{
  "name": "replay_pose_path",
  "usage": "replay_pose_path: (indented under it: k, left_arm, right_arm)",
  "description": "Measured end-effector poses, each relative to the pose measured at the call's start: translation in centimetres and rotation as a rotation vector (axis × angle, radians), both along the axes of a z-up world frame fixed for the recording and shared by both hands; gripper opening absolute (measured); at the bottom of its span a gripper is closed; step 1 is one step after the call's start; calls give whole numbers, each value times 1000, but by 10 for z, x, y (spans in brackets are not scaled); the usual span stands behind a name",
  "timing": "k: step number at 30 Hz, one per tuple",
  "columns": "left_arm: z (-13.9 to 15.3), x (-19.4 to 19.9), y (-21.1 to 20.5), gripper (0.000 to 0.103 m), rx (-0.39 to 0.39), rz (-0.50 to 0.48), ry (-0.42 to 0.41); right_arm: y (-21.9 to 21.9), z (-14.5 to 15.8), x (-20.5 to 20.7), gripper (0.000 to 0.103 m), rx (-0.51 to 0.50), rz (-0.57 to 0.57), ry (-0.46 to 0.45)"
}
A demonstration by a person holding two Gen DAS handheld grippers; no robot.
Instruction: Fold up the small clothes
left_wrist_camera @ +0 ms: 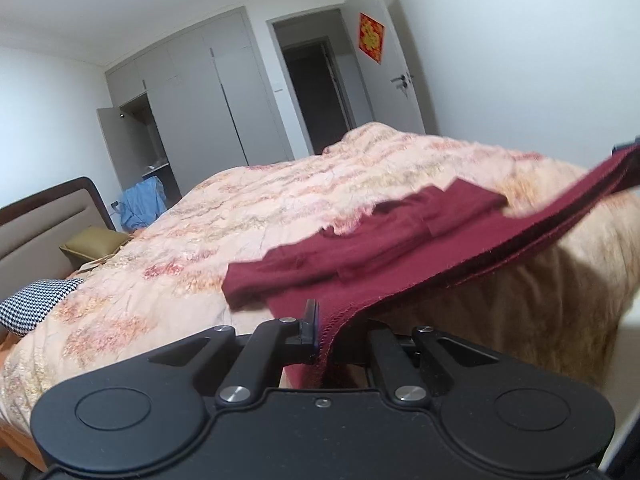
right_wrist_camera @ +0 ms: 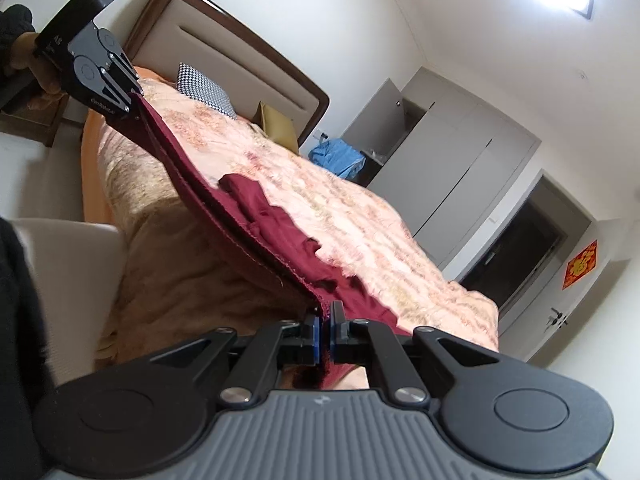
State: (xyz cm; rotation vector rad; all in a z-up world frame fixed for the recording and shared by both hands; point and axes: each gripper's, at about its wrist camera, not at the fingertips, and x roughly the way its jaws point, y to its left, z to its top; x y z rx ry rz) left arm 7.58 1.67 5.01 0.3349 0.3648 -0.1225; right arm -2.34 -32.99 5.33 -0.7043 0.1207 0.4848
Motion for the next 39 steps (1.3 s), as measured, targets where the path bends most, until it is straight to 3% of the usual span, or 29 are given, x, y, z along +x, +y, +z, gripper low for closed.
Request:
replay_pose_path:
  k: [8, 14, 20, 22, 26, 30, 32, 33, 34, 35, 36, 37, 39]
  left_arm:
    - [51, 105, 7, 5, -20, 14, 5]
    - [74, 223, 13, 5, -72, 63, 66]
    - [54, 337, 24, 5, -149, 130, 177]
    - [37, 364, 30, 6, -195, 160, 235]
    - [-9, 400, 33, 8, -186, 190, 336]
    - [-42, 424, 40, 22, -208, 237, 404]
    - [-49, 434, 45, 28, -245, 257, 420]
    - [-51, 437, 47, 36, -261, 266, 423]
    - [-51, 437, 49, 41, -273, 273, 423]
    - [-51, 439, 49, 54, -283, 279, 420]
    - [-50, 438, 49, 71, -289, 283, 412]
    - [-48, 436, 48, 79, -290, 289, 401]
    - [-43, 433, 48, 94, -283, 305, 375]
  right_arm:
    - [22, 19, 86, 5, -90, -42, -129]
    - [36, 44, 188, 5, -63, -70, -132]
    - [51, 38, 304, 5, -60, -99, -84]
    - [53, 30, 340, 5, -47, -106, -38]
    - [57, 3, 398, 7, -43, -102, 73]
    - [57, -32, 434, 11, -45, -103, 158]
    - [53, -47, 445, 23, -44, -115, 191]
    - [52, -53, 450, 27, -44, -124, 202]
    - [53, -58, 449, 38, -41, -133, 211]
    - [52, -61, 451, 52, -37, -139, 223]
    - [48, -63, 453, 58, -29, -144, 234]
    - [46, -63, 455, 70, -16, -149, 242]
    - [34, -61, 463, 80, 19, -155, 258]
